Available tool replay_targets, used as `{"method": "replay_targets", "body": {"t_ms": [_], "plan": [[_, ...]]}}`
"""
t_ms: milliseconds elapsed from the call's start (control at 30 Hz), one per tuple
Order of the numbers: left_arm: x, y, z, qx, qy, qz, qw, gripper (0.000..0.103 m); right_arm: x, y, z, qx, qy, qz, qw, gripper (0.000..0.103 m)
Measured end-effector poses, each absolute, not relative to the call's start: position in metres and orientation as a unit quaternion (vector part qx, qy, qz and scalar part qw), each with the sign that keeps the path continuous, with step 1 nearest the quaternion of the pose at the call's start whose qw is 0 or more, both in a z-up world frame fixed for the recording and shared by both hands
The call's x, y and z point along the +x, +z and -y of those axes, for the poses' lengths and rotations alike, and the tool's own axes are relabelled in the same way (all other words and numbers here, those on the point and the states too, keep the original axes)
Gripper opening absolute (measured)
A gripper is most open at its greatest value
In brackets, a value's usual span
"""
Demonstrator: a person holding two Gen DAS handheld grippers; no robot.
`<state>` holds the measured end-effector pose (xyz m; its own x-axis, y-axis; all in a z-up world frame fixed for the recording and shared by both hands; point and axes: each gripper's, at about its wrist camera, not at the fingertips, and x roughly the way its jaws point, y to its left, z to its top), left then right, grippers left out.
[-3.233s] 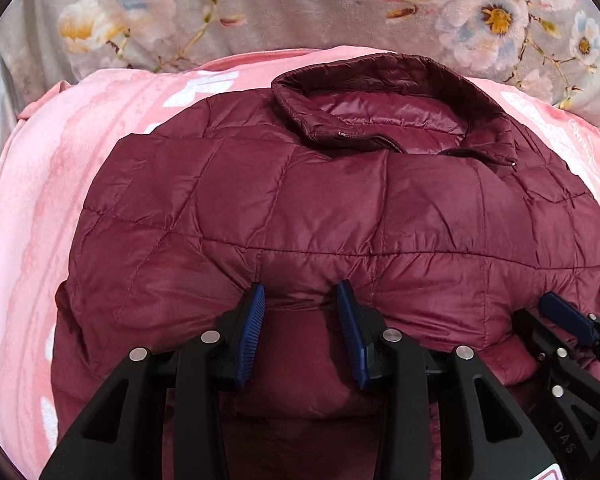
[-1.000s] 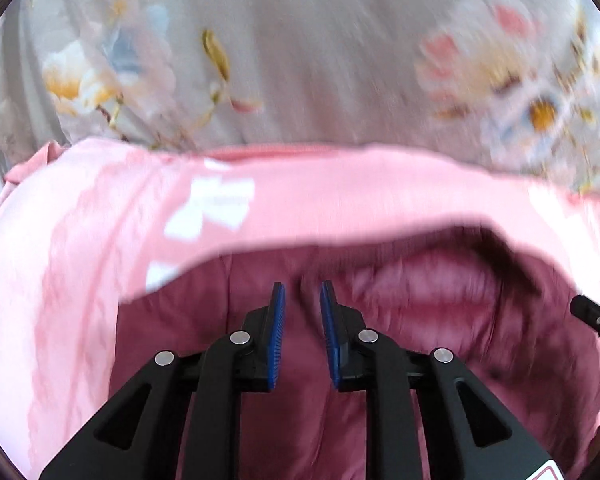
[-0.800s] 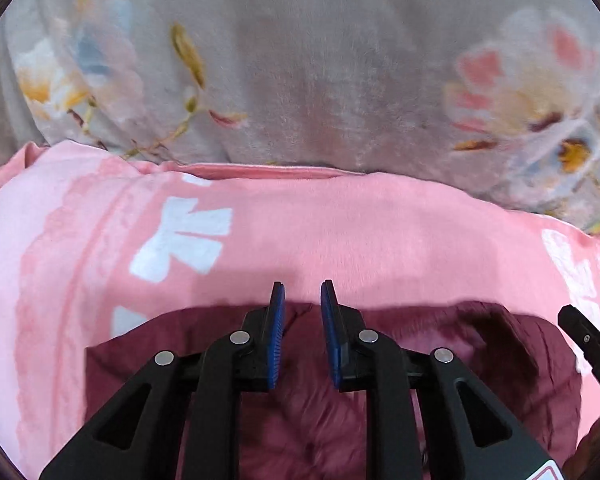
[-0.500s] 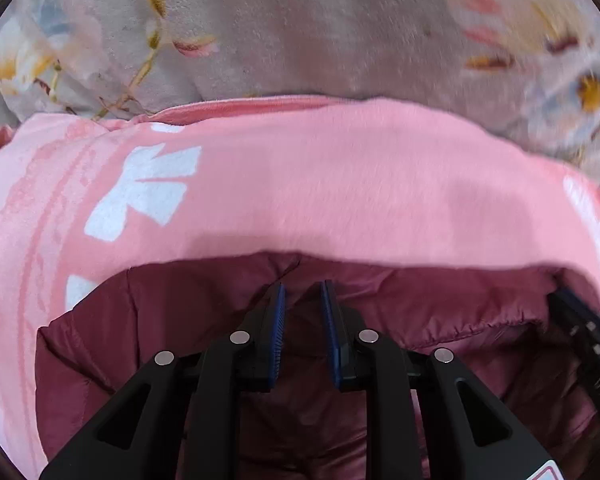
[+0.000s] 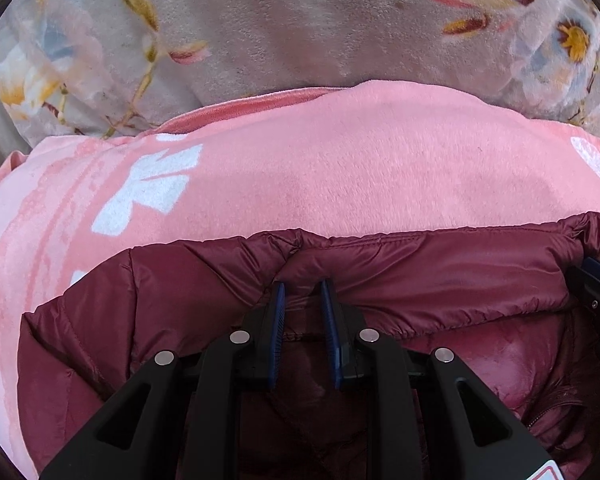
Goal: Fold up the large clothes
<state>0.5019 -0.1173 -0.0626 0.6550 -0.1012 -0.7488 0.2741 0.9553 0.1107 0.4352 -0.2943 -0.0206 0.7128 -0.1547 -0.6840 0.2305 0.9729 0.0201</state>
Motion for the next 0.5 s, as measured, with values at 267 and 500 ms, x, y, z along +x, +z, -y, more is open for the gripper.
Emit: {"method": "replay_targets", "body": {"t_ms": [267,500], "plan": [[0.5008,-0.0614,0.1202,0.121,-0.095,-0.397,0.905,0.020,0.4343,-0.0186,0.2963,0.056,-0.101,-0.362,0.925,0.023],[0.4993,-0.0599,0.1217,0.127,-0.091,-0.395,0.905,0.019,0.4343,-0.0185,0.2958,0.050,-0.103,-0.363,0.925,0.024]]}}
